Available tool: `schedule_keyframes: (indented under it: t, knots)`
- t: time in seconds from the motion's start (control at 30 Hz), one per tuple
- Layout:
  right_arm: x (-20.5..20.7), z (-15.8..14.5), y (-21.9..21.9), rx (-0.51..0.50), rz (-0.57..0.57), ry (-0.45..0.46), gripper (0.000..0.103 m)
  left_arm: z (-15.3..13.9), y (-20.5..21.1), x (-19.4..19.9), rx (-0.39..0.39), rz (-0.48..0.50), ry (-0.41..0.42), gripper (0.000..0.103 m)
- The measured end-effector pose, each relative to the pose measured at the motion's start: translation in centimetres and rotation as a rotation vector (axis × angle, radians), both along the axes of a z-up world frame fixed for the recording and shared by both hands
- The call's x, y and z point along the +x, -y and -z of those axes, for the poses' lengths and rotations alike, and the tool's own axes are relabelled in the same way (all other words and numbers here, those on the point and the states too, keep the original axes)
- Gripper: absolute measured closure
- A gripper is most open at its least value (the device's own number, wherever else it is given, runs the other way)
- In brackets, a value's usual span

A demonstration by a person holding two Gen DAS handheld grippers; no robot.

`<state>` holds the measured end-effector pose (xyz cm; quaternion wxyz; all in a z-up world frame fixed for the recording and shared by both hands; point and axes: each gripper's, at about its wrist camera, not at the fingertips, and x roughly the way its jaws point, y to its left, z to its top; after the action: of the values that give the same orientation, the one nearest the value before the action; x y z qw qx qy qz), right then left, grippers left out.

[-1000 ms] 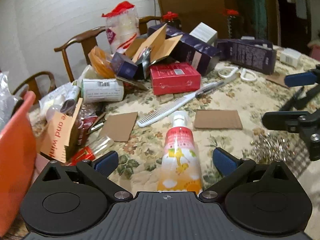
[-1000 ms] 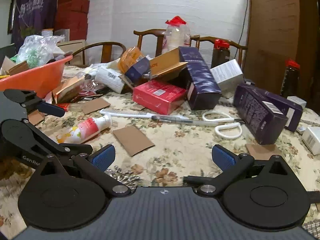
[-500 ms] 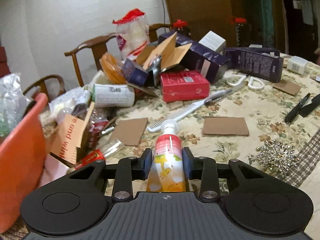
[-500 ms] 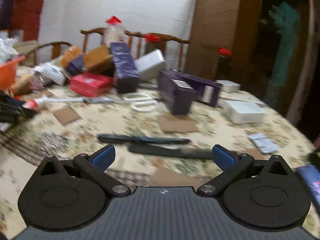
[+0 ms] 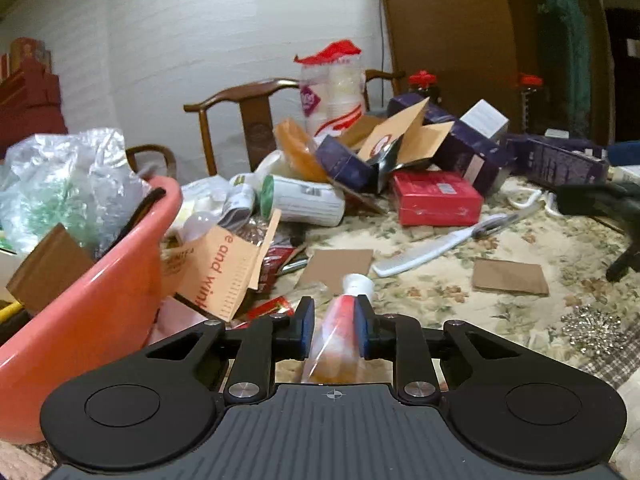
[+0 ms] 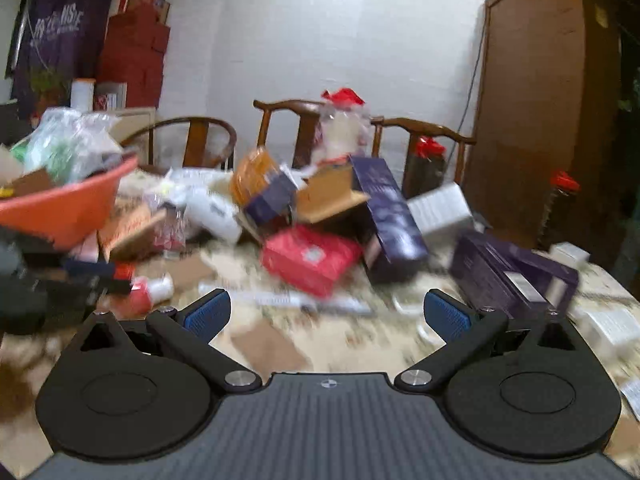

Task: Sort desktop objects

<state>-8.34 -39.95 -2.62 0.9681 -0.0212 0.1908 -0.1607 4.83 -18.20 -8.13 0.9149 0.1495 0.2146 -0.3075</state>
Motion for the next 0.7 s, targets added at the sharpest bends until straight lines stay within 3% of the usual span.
schedule_keyframes:
  t: [0.03,0.07,0.1,0.3,0.43,0.6,0.7]
  knots:
    - [1.2,-0.1,0.4,0.020,-0.006,-0.005,0.001,0.1,0.1,0.3,0.004,0.008,-0.020,0.073]
    - [2.6,-0.1,0.9,0.044,-0.006,-0.009,0.001,0.3,0.2,0.4,0.011,0.006,-0.016,0.057]
    - [4.0,0.1,1.5,0.064,0.007,-0.014,0.001,0.7,0.5,0.5,0.030,-0.001,-0.012,0.050]
    - [11.4,2.4,4.1,0.160,0.112,-0.111,0.001,1.7,1.2,0.6,0.094,0.024,-0.036,0.024]
    - [14.5,4.1,4.9,0.189,0.158,-0.150,0.001,1.8,1.0,1.1,0.091,-0.001,-0.058,0.018]
    - [16.7,4.4,6.4,0.339,0.170,-0.141,0.001,1.9,0.9,1.6,0.083,-0.023,-0.087,0.013]
    - [18.4,4.5,6.3,0.310,0.203,-0.172,0.001,2.0,0.9,1.7,0.084,-0.029,-0.090,0.011]
